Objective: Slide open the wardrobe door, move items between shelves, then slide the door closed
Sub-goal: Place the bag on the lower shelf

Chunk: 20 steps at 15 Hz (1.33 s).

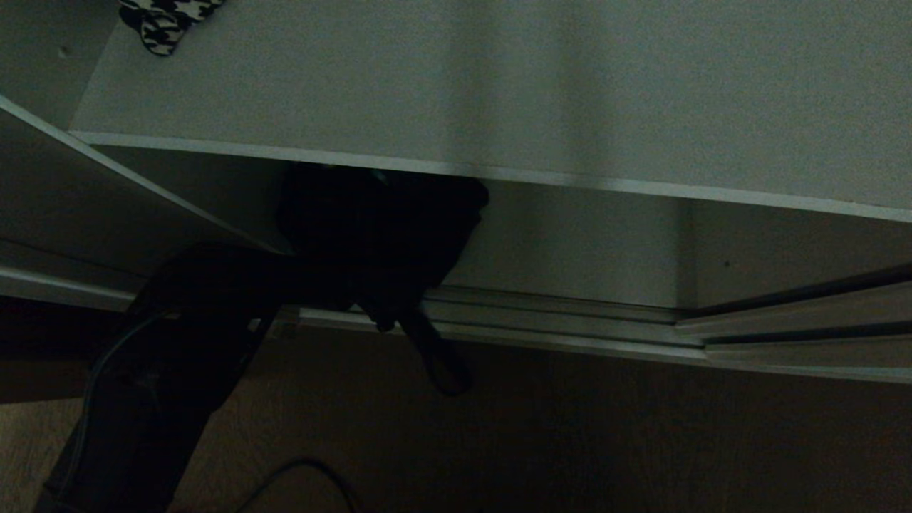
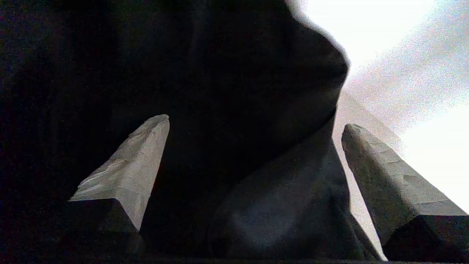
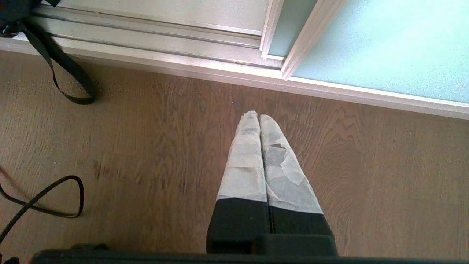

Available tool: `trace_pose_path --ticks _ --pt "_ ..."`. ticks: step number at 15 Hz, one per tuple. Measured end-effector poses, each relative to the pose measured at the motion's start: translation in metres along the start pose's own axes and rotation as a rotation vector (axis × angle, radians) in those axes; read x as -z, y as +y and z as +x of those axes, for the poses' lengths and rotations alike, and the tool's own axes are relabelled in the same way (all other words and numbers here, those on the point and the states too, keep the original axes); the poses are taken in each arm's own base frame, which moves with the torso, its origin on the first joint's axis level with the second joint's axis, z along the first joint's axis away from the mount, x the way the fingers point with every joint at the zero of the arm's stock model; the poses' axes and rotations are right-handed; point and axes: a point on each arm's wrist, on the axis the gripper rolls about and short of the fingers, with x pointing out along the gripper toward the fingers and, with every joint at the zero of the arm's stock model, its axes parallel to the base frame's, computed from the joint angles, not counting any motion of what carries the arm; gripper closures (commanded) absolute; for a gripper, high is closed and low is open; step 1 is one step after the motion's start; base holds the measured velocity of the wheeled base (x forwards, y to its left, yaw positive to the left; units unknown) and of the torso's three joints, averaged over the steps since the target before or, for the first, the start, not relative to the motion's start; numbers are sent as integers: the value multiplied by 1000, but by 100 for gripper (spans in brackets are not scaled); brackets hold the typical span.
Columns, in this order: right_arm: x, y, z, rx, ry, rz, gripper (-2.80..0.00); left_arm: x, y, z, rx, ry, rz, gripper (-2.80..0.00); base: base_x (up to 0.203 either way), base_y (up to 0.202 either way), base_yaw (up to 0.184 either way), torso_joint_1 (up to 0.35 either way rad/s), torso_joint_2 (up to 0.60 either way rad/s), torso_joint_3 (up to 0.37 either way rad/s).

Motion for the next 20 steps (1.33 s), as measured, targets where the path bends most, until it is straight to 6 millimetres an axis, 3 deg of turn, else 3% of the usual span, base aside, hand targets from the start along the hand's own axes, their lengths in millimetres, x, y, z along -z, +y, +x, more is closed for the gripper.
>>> trace_pose_path --ticks 3,8,11,14,17,20 --pt "0 0 0 0 0 -1 0 1 5 2 -21 33 -159 -280 0 0 0 0 0 0" --pt "0 0 0 0 0 0 0 -9 7 6 22 35 -211 -280 0 0 0 0 0 0" --pt "0 0 0 0 0 -1 0 -9 6 5 76 29 -89 -280 0 0 0 0 0 0" --pt "0 0 0 0 0 -1 0 -18 -7 0 172 -104 73 -280 0 0 0 0 0 0" --pt "0 0 0 0 0 -1 0 -3 -32 -14 304 -113 191 -280 0 0 0 0 0 0" --pt "0 0 0 0 0 -1 0 8 -37 -17 318 -42 187 -280 0 0 0 0 0 0"
